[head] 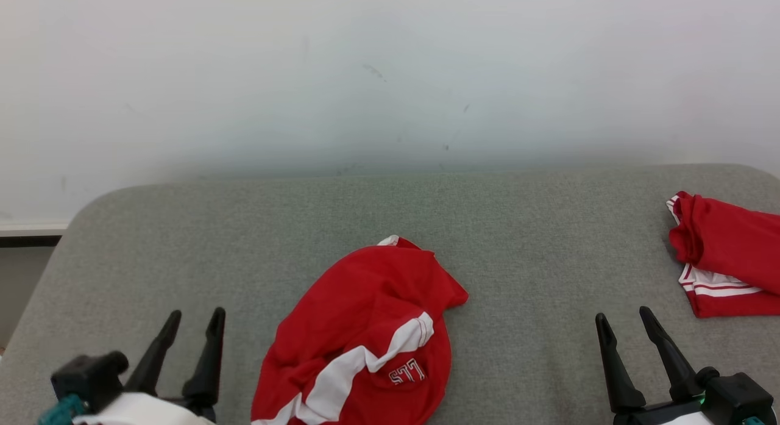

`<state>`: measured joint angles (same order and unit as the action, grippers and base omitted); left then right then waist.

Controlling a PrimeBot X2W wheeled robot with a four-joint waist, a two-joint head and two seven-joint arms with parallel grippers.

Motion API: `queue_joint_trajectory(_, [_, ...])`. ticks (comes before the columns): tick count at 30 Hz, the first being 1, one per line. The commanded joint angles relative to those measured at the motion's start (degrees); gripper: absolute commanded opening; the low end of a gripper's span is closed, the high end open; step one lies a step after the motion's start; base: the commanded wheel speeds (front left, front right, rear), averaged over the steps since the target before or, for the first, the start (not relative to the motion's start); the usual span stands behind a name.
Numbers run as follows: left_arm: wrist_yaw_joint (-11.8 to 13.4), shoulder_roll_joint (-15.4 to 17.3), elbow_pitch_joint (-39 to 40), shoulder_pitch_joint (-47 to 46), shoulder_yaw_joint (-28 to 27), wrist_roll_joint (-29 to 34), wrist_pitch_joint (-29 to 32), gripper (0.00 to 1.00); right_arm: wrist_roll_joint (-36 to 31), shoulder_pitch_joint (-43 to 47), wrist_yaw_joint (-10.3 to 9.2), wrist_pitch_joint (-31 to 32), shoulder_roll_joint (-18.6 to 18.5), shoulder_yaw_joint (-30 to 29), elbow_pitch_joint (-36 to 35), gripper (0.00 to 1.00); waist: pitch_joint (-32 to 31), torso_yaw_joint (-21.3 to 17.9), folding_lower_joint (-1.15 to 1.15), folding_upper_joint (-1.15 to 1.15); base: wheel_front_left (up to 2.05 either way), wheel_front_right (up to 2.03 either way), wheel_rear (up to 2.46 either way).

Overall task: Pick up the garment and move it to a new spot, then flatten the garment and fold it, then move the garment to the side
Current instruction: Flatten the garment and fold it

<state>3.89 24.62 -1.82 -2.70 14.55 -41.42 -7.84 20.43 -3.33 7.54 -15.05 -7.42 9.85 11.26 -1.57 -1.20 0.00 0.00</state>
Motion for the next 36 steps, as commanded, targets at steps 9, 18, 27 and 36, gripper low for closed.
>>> queue_joint_trajectory(9, [4.24,-6.55,-2.62,3.28,0.54,10.32,-7.32,1.00,0.73,0.38,-0.12,-0.15,-1.25,1.37,0.73,1.00,-0.63,0.42,0.00,0.00,0.00,0.00,0.00])
queue_joint_trajectory(18, [-0.59,-10.06,-5.30,1.83,-2.05,13.98,-7.31,1.00,6.94,-2.56,-0.12,4.36,-4.35,11.46,2.92,1.00,-0.47,3.60,0.00,0.00,0.00,0.00,0.00])
queue_joint_trajectory(27, [-3.38,-13.19,-8.00,0.73,-3.24,16.44,-7.32,1.00,21.03,-12.18,-0.13,15.95,-6.76,22.56,7.79,1.00,0.79,9.74,0.00,0.00,0.00,0.00,0.00])
queue_joint_trajectory(36, [-5.46,-15.15,-9.62,-0.30,-5.11,18.22,-7.33,1.00,29.11,-17.79,-0.12,18.87,-8.71,27.66,13.73,1.00,1.93,14.92,0.00,0.00,0.00,0.00,0.00])
